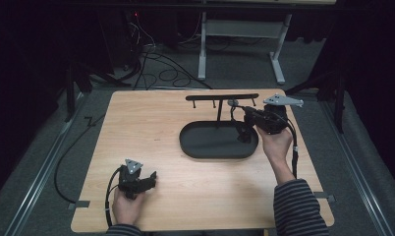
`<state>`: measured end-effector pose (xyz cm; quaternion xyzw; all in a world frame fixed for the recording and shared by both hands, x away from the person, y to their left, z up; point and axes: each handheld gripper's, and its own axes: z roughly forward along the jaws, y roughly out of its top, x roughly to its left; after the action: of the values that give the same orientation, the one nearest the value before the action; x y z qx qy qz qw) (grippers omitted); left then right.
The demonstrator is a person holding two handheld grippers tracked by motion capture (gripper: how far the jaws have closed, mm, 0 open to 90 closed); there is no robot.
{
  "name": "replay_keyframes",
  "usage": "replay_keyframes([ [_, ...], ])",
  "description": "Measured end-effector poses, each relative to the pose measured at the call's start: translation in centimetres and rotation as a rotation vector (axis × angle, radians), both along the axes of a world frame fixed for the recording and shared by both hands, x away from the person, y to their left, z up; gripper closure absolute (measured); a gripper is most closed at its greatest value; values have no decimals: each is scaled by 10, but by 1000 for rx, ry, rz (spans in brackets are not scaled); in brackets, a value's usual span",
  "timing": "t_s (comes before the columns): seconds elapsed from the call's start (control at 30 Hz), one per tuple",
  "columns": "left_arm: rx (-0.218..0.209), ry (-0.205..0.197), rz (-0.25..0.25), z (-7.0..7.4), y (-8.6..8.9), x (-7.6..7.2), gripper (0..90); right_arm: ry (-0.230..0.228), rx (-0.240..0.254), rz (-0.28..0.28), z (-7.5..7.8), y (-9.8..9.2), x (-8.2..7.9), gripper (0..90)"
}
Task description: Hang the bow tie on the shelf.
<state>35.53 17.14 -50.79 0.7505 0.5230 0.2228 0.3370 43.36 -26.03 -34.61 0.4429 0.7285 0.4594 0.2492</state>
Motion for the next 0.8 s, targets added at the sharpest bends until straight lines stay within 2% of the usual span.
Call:
replay_keyframes([
  [0.17,1,0,0,0,0,0,232,8,6,-11,1,3,8,900],
  [0.37,1,0,0,0,0,0,232,23,-19,-38,1,7,19,900],
  [0.6,0,0,1,0,0,0,232,7,-45,-62,5,11,28,900],
  [0.8,0,0,0,0,0,0,233,16,-59,-81,3,16,34,900],
])
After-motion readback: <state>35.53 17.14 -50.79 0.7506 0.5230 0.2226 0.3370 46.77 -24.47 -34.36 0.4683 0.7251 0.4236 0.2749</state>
